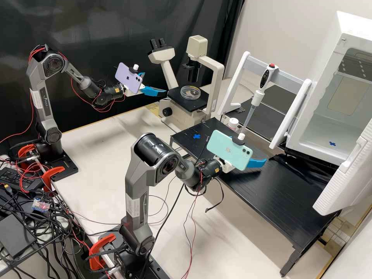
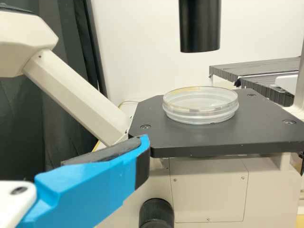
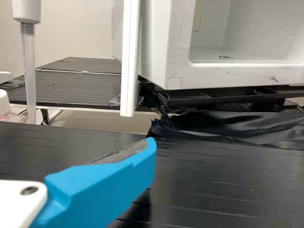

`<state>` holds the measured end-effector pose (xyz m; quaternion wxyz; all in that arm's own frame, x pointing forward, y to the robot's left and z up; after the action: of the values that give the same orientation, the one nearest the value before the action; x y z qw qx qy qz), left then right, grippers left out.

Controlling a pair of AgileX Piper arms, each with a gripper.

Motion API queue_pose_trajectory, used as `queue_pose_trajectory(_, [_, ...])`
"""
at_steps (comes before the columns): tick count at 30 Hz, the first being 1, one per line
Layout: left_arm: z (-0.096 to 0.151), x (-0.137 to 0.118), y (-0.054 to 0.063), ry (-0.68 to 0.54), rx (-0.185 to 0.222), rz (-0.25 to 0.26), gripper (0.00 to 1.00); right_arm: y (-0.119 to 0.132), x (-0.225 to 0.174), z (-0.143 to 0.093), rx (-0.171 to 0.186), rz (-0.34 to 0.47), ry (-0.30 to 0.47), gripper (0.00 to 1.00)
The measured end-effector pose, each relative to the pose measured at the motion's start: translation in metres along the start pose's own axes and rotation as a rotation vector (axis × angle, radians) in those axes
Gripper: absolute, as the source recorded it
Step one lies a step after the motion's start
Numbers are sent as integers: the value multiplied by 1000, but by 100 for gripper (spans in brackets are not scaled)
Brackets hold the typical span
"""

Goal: Move the petri dish to the bench

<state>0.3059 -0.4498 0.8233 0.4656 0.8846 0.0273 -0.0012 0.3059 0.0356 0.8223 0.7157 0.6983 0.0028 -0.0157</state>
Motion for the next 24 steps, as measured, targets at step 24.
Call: queue_pose_trajectory(24, [0,0,0,0,0,0,100,-30,-32,-41,1,-79,169,100])
